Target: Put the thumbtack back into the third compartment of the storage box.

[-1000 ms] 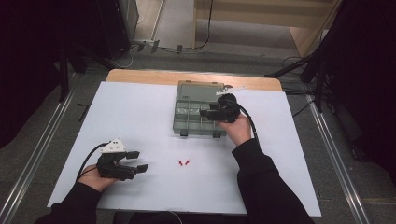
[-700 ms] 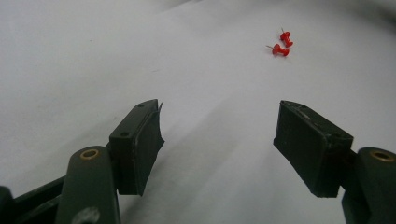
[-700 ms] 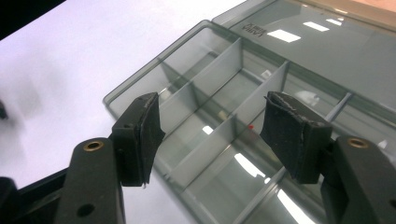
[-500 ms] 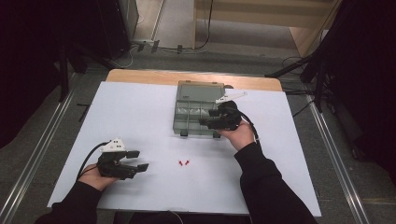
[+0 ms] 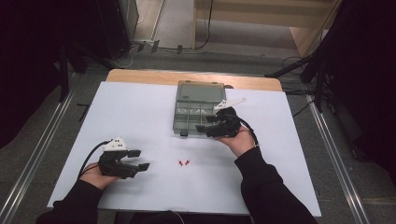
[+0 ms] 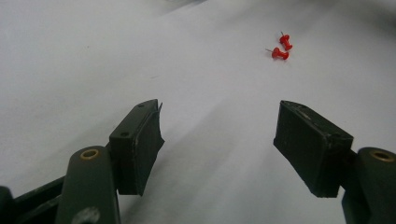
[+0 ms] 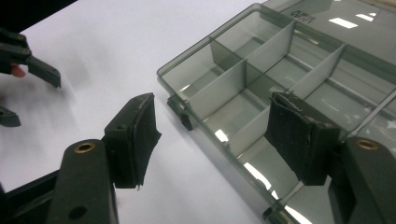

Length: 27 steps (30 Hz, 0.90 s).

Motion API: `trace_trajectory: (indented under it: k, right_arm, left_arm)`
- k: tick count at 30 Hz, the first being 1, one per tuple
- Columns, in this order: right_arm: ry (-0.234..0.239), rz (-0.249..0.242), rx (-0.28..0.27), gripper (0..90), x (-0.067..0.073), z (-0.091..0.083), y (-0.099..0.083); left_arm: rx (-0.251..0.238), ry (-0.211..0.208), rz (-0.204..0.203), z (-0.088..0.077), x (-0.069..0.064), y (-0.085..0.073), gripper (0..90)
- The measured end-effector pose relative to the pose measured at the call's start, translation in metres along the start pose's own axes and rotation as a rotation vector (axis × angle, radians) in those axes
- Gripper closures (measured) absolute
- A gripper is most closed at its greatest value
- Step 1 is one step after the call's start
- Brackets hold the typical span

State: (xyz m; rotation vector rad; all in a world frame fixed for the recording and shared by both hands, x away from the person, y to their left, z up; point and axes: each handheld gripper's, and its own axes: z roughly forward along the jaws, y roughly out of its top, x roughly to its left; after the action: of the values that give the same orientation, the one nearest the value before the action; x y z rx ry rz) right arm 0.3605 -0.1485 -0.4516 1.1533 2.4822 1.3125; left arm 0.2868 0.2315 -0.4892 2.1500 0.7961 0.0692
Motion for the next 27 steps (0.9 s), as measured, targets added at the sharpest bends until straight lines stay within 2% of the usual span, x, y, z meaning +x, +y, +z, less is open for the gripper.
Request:
trace_trajectory:
  k: [7,16,27]
  right_arm:
    - [0.028,-0.012,-0.009,33.6,0.008,-0.003,-0.005]
    - [0.046,-0.038,0.004,33.5,0.019,-0.002,-0.013]
    - [0.069,-0.045,0.013,33.5,0.031,-0.001,-0.023]
  left_arm:
    - [-0.001,-0.002,-0.002,0.000,0.000,0.001,30.7]
    - [0.003,-0.003,0.003,0.000,0.001,0.002,30.7]
    - [0.003,-0.008,0.011,0.002,0.001,0.005,30.7]
